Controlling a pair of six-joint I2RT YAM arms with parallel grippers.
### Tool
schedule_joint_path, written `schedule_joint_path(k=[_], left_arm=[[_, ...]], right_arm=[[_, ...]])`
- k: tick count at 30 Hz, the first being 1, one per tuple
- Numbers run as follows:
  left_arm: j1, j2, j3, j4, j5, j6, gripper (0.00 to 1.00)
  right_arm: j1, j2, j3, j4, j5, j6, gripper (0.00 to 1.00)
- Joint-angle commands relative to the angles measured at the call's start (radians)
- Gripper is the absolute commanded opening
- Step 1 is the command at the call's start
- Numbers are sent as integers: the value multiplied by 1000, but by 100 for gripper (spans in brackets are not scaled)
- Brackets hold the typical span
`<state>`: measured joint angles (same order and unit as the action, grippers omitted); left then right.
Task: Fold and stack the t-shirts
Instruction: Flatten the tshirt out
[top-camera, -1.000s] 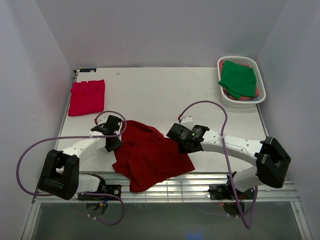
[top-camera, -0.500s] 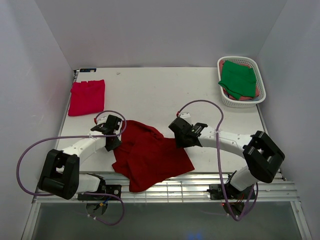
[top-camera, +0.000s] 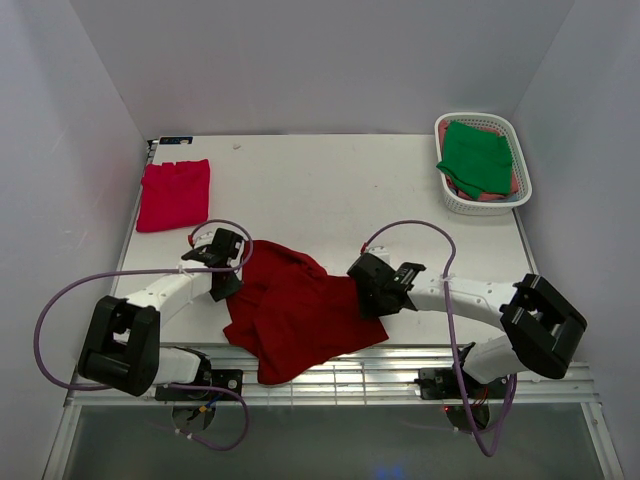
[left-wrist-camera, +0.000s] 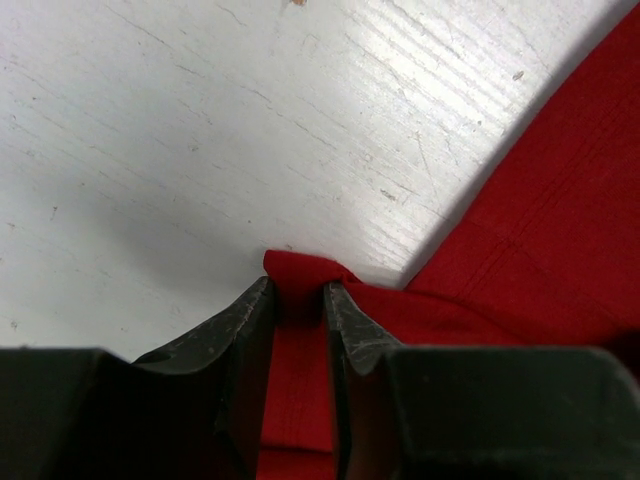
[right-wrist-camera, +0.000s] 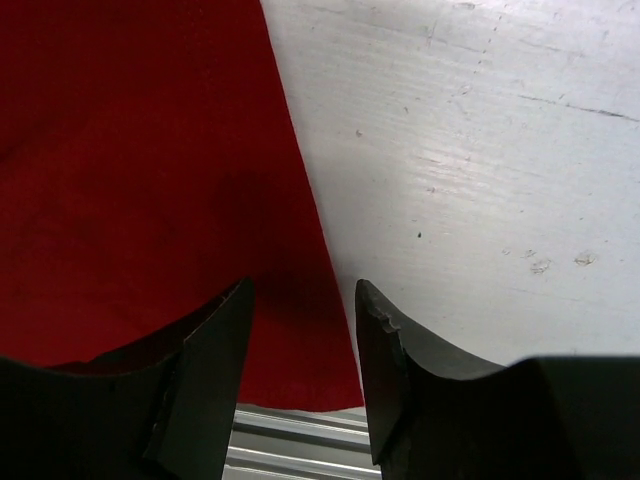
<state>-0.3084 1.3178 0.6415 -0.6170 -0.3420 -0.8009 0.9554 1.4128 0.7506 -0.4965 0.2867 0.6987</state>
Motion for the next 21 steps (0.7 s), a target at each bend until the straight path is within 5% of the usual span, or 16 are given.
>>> schedule_joint_path(k=[1,8,13,15,21], left_arm=[[11,18,29,20,-31,12,36],[15,34,34,33,-32,23,34],[25,52,38,45,-31,31,17],[29,63,47,46,-37,37,0],[34,23,167,-41,-84,69,0]], right_arm=[[13,-6,-14,35,-53,31,50],[43,84,12,41,-57,25,41],[43,144,24,-2,-8,27,8],[42,143,52,-68,53,32,8],[33,33,203,-307,259,74,8]])
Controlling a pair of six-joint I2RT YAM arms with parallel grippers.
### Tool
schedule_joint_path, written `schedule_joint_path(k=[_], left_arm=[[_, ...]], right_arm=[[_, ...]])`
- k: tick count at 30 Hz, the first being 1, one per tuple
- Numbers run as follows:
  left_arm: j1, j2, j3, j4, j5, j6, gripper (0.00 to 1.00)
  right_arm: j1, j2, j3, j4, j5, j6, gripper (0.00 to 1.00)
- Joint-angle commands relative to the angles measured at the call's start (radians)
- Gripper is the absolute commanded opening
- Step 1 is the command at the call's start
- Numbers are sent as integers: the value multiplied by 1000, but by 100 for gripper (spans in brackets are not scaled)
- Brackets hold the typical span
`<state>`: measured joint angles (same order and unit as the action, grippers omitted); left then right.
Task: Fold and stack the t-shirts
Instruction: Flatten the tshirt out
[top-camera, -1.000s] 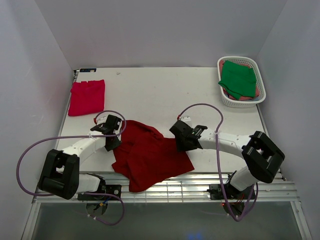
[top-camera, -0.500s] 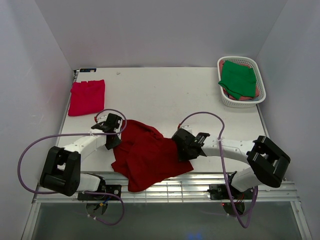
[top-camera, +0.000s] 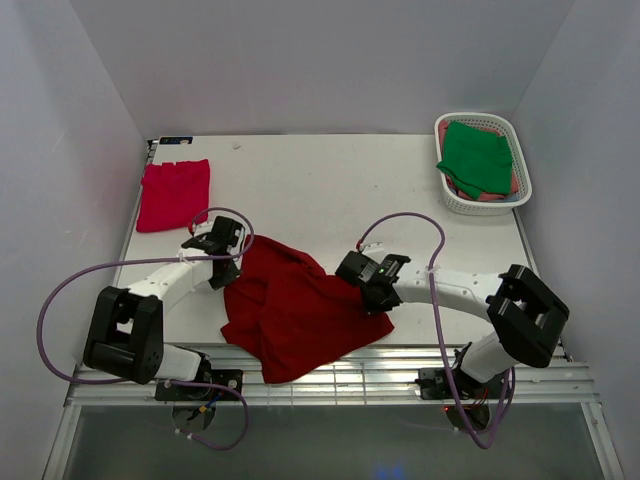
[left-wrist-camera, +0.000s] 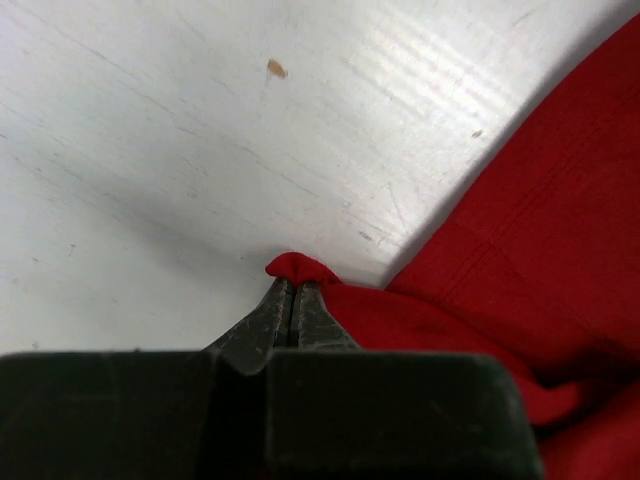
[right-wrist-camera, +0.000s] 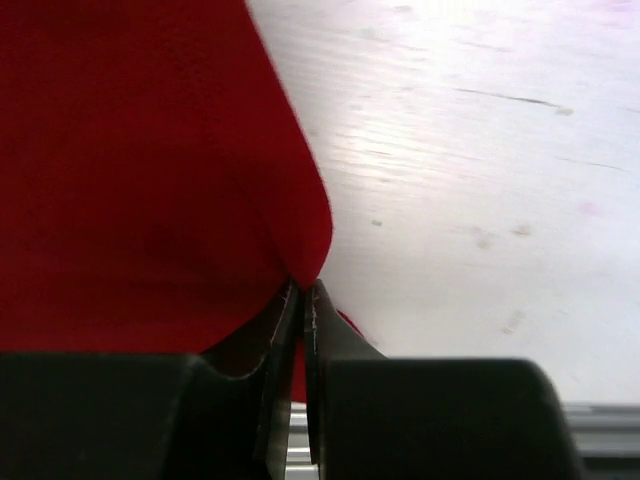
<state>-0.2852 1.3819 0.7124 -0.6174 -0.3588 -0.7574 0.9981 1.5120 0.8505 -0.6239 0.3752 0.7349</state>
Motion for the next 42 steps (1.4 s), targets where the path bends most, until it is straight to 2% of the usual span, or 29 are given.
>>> schedule_joint_path(k=[1,5,6,14,19,20,25,27,30,33,38,42], left_arm=[[11,-59,125,-56,-100,33,0],[21,-109,324,-131,-166,87,0],[23,-109,417,-168,-173,105,0],[23,-185,774,-200,-227,159,0],[24,-247,953,-148,-261,202,0],[24,-277,996,-89,-249,232,0],[23,-368,1015,-5,-119,273,0],[23,-389,1026,7,-66,276,0],[24,-428,1038,1,35,257,0],[24,-475,1059,-13,107,228,0],[24,-517,1170,-50,196,176,0],[24,-526,1237,-70,274,141,0]], right_arm=[[-18,-84,181,-259,232,41,8],[-82,-157,385,-378,365,-5,8],[-111,-179,424,-387,404,-26,8],[-196,-176,791,-382,594,-302,8],[-214,-162,984,-265,688,-481,8],[-217,-168,1021,-208,709,-549,8],[-217,-223,1081,-9,743,-733,8],[-217,-271,1079,62,746,-840,8],[-214,-337,1079,145,722,-908,9],[-213,-389,1122,119,648,-927,9],[-213,-458,1211,47,481,-864,9],[-214,-444,1363,-51,345,-841,8]])
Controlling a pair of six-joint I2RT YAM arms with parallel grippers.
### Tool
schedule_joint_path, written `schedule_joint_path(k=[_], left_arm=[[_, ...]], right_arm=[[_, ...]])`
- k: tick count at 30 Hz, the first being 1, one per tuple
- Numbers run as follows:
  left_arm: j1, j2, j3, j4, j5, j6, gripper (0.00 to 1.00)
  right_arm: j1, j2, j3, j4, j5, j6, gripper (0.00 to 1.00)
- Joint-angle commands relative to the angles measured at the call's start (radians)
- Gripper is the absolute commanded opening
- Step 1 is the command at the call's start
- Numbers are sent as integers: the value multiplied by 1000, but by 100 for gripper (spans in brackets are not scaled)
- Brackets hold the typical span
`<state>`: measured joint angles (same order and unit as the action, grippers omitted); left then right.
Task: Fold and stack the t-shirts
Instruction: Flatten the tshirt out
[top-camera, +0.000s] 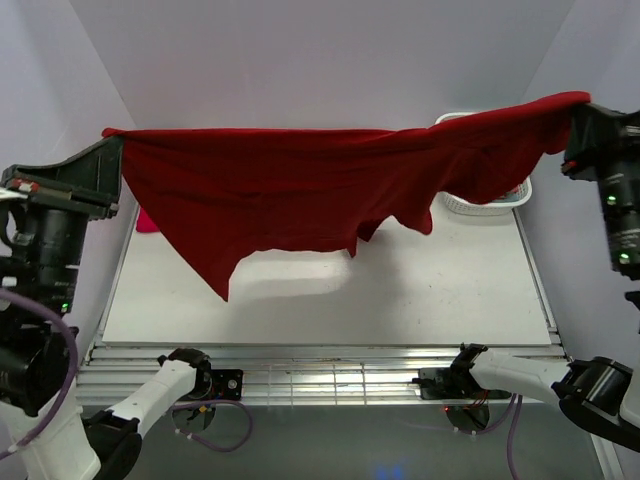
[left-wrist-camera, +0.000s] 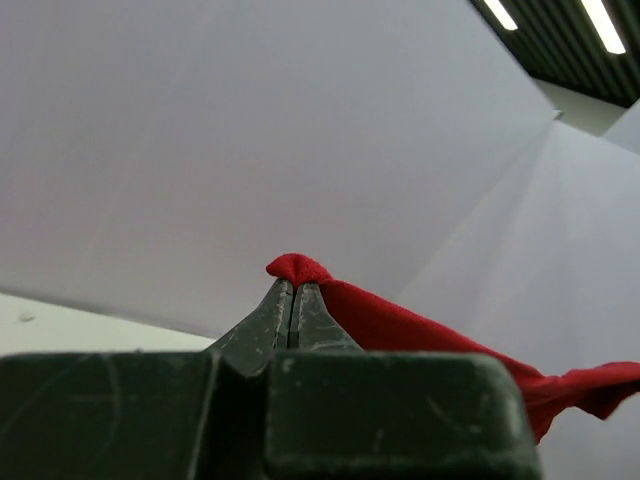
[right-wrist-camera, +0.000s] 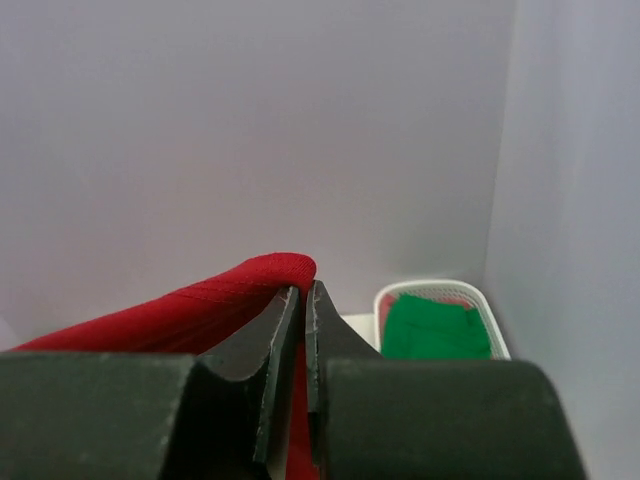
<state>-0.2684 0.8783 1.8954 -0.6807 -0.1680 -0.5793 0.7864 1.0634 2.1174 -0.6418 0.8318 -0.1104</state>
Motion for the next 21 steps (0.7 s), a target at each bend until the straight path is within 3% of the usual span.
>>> schedule_joint_path(k=[1,9,16,21], left_arm=[[6,-22,68,-16,93,-47,0],[8,-13,177,-82,133,-108,0],[8,-6,-20,-92,130,-74,0],[6,150,-111,-117,167,-47,0]], right_arm=[[-3,9,117,-42,-131,11,8],[-9,-20,150,45,-232,69,8],[-9,-8,50,68,-117,60,8],[-7,27,-135,167,44,35,8]])
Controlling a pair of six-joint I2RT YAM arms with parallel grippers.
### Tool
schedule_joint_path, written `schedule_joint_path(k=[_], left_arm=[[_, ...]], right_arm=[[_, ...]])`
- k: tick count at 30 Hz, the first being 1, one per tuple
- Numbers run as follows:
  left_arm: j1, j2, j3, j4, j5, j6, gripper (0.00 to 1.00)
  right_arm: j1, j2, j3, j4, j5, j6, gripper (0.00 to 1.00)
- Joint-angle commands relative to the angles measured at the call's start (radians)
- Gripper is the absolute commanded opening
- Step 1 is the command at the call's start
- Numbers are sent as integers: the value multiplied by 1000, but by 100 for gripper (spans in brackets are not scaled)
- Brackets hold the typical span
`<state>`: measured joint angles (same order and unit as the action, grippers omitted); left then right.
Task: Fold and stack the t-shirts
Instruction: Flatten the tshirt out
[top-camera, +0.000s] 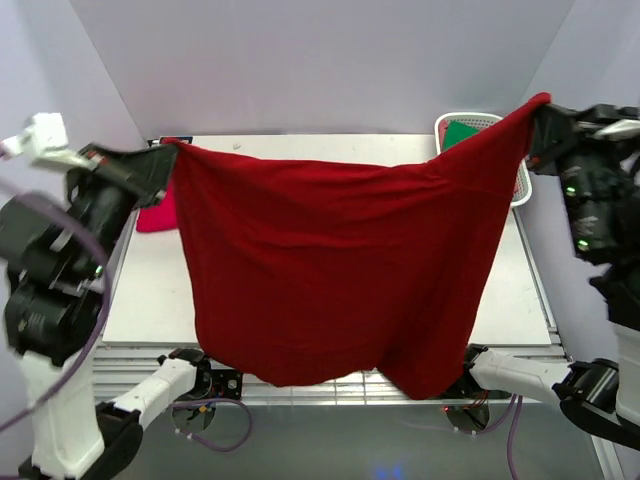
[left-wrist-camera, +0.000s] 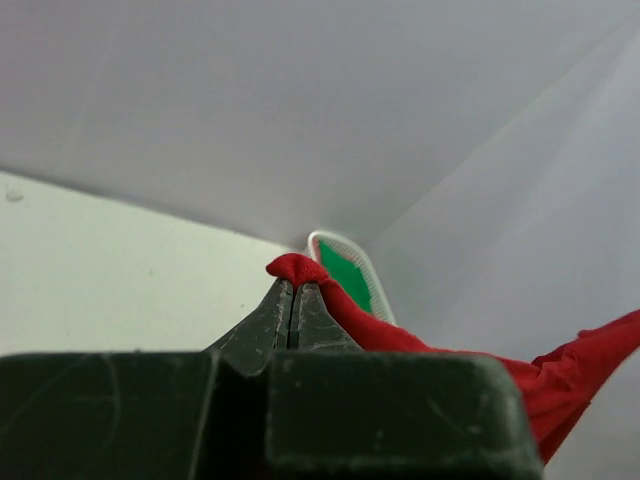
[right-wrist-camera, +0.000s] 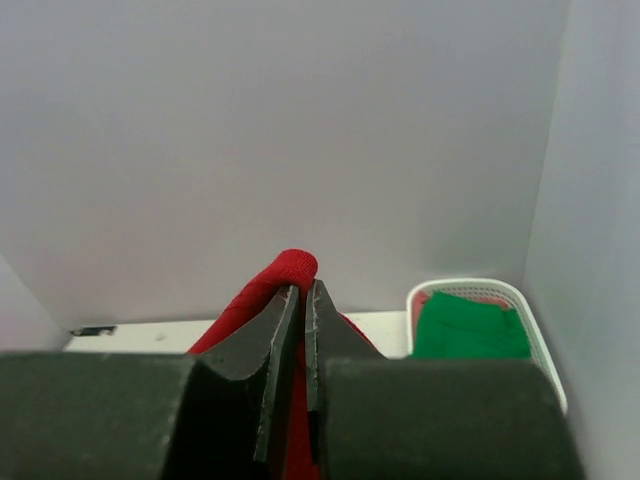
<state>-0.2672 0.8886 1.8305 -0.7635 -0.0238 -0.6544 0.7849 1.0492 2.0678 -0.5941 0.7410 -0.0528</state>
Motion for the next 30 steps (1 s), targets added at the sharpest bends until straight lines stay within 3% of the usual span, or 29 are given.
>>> schedule_joint_path(k=[1,4,7,9,12,14,17,20,25,30], left_arm=[[5,171,-48,-33,22,36,0],[6,317,-4,-17,19,74,0],[6,496,152,-3,-10,108,0],[6,596,352,-3,-46,125,0],[11,762,612,12,-62,121,0],[20,805,668,82,-62,108,0],[25,726,563,258,-97,110,0],[25,633,419,381,-154,159,0],[25,506,177,476,-197,260,0],[25,365,-299,570,-228,302,0]], right_arm=[[-7,47,-119,155,159,-31,8],[-9,83,-225,333,212,-116,8],[-38,141,-248,542,221,-188,8],[-65,199,-223,653,210,-269,8],[-110,323,-30,694,169,-323,8],[-125,406,145,695,146,-389,8],[-130,446,248,747,109,-481,8],[-130,378,183,796,69,-507,8],[-131,204,-197,777,28,-449,8],[-131,54,-587,605,15,-241,8]])
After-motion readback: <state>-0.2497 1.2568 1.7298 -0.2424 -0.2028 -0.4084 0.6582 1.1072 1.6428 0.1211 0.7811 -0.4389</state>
